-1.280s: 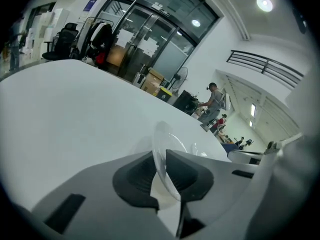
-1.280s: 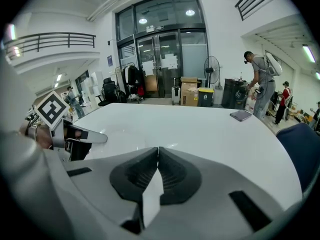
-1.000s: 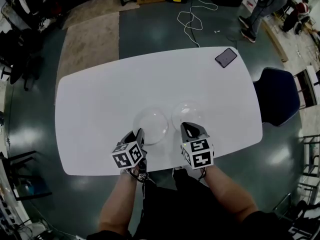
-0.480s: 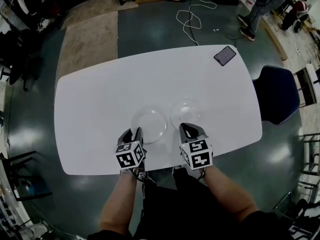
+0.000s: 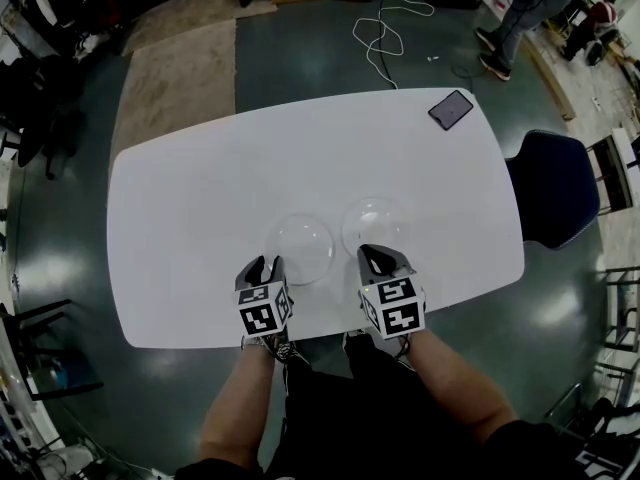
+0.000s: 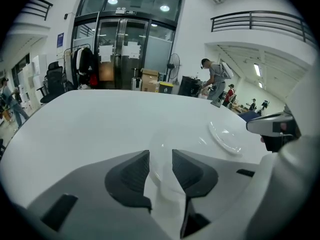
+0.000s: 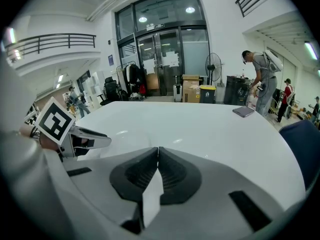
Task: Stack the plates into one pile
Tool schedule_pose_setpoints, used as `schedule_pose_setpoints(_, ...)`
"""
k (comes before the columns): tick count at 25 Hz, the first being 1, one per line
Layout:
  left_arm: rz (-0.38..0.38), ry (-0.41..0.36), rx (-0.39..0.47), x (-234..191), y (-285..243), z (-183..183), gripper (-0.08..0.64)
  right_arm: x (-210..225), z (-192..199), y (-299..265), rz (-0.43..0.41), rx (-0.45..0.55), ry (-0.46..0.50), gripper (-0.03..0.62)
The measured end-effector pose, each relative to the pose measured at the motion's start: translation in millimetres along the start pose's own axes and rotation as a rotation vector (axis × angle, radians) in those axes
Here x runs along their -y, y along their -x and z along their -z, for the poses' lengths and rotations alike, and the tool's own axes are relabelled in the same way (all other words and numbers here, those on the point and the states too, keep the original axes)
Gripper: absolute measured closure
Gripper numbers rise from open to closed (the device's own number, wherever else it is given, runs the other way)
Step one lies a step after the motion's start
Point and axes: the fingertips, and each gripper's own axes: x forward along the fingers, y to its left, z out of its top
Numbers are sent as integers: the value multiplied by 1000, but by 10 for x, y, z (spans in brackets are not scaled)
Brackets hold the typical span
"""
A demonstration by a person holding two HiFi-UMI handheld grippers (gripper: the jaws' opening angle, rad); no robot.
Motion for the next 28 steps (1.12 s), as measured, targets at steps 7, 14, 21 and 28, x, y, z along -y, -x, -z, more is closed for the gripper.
schedule_pose_setpoints(7,1,-19,32,16,42,-80,405,43,13,2,6,2,-14,574)
schedule_pose_setpoints(14,33,-99,79,103,202,-243,519,3,-35,36,18,19,-37,574)
schedule_pose_setpoints(21,138,-154,114,325,392,-371,543,-75,-86,159,45,58,-68,574)
schedule_pose_setpoints(28,250,-210,142,705,559,-533,543,47,-180,425,95,107,-108,574)
